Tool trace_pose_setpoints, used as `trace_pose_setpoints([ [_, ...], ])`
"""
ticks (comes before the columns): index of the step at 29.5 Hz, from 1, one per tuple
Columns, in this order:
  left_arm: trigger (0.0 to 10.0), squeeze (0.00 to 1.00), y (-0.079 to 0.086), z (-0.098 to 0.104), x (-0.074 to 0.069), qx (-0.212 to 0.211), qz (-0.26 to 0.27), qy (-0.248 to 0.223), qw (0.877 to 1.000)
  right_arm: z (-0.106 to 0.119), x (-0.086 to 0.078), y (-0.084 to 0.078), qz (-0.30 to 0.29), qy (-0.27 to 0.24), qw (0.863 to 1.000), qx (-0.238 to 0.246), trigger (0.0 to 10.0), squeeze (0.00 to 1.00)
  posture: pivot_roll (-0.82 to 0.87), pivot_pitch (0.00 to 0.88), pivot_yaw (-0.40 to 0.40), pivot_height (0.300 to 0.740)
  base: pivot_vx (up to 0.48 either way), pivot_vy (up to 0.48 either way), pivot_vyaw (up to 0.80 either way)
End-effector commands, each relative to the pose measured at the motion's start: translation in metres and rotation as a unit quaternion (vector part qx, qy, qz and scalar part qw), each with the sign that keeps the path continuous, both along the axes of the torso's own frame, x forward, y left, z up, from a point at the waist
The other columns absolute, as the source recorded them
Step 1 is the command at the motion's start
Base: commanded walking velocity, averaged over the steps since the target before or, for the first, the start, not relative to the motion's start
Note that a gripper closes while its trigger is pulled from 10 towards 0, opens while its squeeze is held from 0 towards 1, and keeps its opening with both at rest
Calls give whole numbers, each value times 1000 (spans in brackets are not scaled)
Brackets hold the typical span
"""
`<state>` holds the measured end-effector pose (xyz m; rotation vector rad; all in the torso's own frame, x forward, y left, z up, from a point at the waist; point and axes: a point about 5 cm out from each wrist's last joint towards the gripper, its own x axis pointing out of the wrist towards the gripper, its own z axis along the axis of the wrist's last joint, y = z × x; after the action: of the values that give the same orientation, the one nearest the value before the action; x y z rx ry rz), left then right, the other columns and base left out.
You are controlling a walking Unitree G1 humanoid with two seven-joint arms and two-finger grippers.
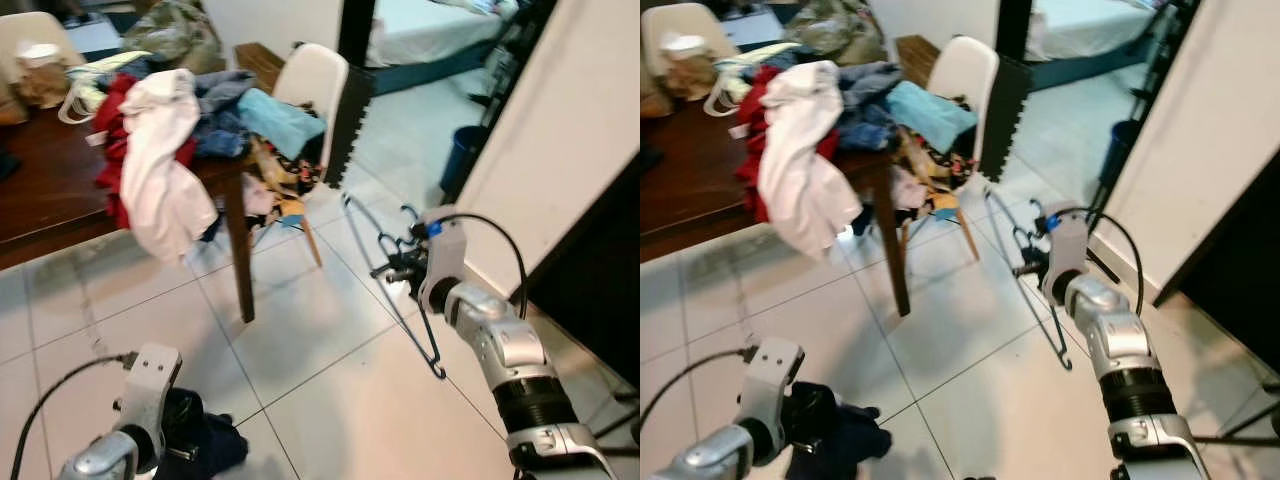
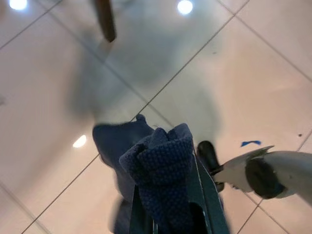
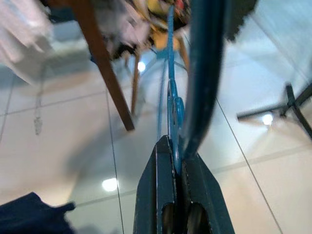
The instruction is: Hang hanger
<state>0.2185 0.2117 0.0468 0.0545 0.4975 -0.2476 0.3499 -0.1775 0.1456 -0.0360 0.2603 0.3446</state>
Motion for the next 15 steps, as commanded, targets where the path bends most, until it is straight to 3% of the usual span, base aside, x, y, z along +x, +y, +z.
trace_pose_setpoints([
  [1,10000,0,-3,-4,-4,-8,-4,-5,1000,-7,-3,-5,-2,13,1000,-6,10000,0,-41,138,-52,740,0,0,-800],
  [4,10000,0,-10,-15,-12,-50,9,3,999,-25,-12,-8,15,37,999,4,10000,0,-42,141,-56,740,0,0,-800],
  [8,10000,0,-15,-26,-19,-69,16,8,997,-50,-22,-16,9,55,998,19,10000,0,-49,143,-58,740,0,0,-800],
  [11,10000,0,-15,-43,-28,-98,63,15,993,-93,-49,-26,-19,100,993,58,10000,0,-50,146,-54,740,0,0,-800],
  [12,10000,0,-15,-43,-28,-98,63,15,993,-93,-49,-26,-19,100,993,58,10000,0,-50,146,-54,740,0,0,-800],
  [15,10000,0,-11,-47,-30,-125,132,-5,983,-124,-75,-28,-39,132,986,97,10000,0,-40,145,-51,740,0,0,-800],
])
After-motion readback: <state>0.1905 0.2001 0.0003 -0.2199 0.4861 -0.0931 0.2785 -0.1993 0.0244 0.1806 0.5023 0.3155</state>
